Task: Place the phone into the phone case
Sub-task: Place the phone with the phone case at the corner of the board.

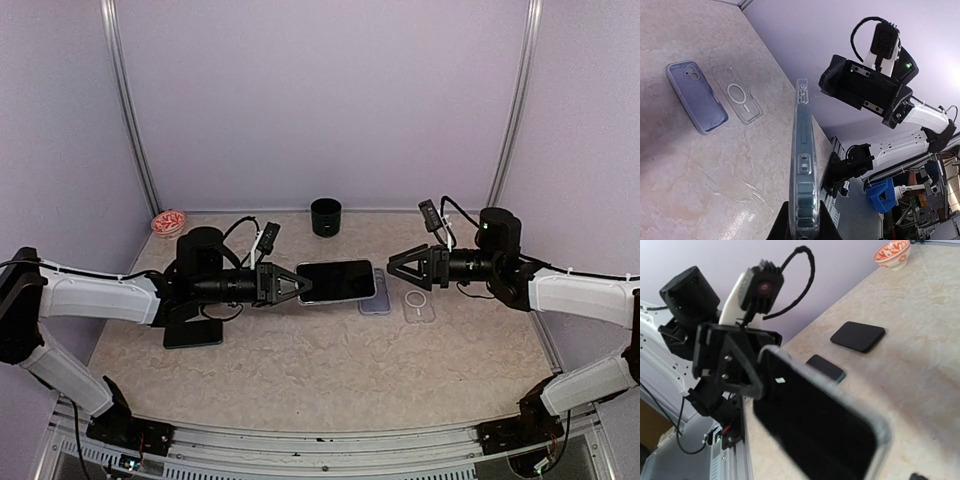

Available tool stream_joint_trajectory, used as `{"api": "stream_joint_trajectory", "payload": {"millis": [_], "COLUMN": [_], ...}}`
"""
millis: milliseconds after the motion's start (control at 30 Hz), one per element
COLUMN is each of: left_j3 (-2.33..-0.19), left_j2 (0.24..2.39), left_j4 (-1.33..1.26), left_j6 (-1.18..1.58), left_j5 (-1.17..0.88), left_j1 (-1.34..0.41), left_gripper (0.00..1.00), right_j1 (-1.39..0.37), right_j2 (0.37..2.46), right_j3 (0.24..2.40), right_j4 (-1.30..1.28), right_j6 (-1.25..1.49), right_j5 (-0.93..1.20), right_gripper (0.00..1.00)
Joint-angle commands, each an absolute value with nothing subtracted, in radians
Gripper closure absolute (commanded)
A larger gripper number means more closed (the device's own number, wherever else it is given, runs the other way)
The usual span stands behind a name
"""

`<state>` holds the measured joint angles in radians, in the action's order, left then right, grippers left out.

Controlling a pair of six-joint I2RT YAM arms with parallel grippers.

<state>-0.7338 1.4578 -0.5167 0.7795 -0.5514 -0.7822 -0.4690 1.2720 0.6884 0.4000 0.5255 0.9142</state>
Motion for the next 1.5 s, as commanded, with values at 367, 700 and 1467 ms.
{"api": "stream_joint_trajectory", "payload": {"millis": [367, 700, 1467], "left_j3": [-0.716, -0.751, -0.850], "left_j2": [1.472, 1.514, 1.653], "left_j4": [-0.538, -0.559, -0.566], "left_j6": [0.867, 0.903, 0.999], "left_j5": [-0.462, -0.427, -0.362], "left_j1": [-0.668, -0.583, -0.396], "left_gripper": [1.00, 1.00, 1.00], "right_j1": [-0.462, -0.462, -0.462], "right_j2": [1.258, 1.258, 1.236], "right_j3": [0.651, 0.646, 0.630], "right_j4": [0.377, 0.365, 0.328], "right_j6": [0.540, 0.541, 0.547], "right_j5": [0.852, 0.831, 0.774], "right_gripper": [0.07, 0.07, 0.00]}}
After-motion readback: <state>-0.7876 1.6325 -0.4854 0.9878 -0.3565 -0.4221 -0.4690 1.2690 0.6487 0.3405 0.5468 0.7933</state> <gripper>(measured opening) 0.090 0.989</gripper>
